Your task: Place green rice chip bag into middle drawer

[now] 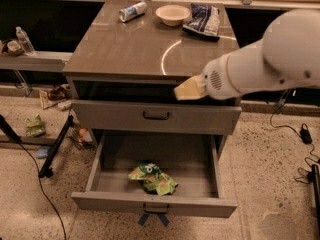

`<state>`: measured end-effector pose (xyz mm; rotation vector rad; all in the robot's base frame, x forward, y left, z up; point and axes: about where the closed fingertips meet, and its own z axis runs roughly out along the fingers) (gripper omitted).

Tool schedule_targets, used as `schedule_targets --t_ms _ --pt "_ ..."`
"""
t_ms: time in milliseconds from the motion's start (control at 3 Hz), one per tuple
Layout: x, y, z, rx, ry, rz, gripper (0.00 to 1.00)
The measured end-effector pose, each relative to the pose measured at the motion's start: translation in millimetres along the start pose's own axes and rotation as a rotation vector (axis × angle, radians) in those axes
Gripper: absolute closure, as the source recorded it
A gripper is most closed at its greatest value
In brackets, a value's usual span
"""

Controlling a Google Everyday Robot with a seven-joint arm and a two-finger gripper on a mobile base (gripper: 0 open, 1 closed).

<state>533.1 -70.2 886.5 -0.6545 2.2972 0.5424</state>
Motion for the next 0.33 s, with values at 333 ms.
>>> schedule_targets --t_ms 333 --pt "-10.0 4.5 -6.7 0.003 -0.017 -0.013 0.57"
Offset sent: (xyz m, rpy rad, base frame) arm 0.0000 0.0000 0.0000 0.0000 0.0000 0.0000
